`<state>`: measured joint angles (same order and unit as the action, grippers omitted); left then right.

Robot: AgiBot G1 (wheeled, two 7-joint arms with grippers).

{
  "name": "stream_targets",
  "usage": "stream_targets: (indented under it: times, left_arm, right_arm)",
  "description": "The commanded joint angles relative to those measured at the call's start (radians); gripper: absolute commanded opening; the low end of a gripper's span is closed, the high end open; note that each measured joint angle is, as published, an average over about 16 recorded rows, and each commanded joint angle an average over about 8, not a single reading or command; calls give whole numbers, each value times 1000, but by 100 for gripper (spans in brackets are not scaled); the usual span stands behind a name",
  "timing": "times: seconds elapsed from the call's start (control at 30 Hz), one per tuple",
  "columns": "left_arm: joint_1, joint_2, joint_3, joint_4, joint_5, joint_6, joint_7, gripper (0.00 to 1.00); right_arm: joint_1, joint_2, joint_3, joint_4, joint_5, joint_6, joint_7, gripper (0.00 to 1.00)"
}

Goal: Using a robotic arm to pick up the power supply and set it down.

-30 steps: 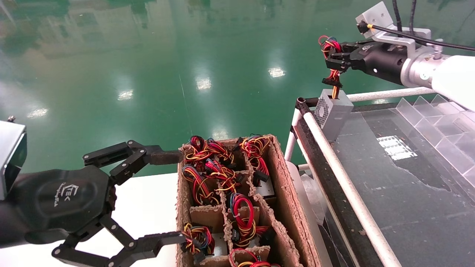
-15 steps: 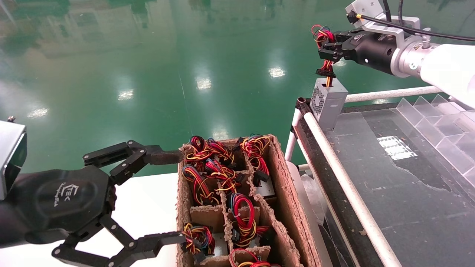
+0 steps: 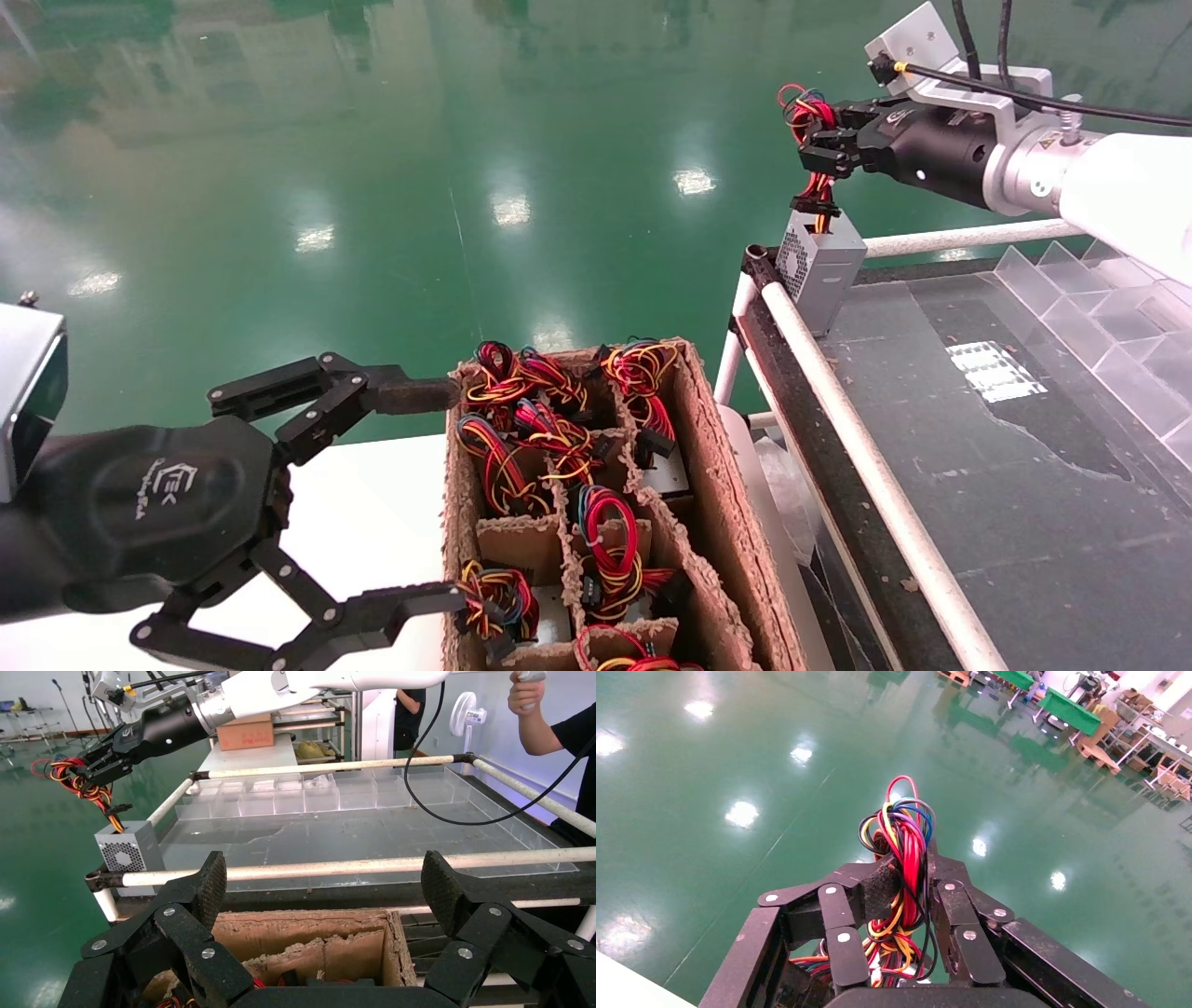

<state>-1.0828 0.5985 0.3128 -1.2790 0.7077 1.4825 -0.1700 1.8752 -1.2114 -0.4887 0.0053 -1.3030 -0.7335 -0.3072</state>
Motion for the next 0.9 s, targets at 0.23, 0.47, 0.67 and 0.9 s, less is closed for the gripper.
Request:
stream_targets:
  times: [0.23,0.47,0.67,0.9]
  left_arm:
    - [0,0,0,0,0,0,0,100]
    - [0,0,1,0,0,0,0,100]
    - [0,0,1,0,-1,0,0,100]
    - [0,0,1,0,-1,0,1,100]
  right_arm:
    - [-2,7,2,-1,2,-15,-3,100]
    - [-2,15,2,-3,3,-29,-4,100]
    - [0,24,2,-3,3,-44,-4,100]
    - [4,35,-3,-8,-4,-68,1,100]
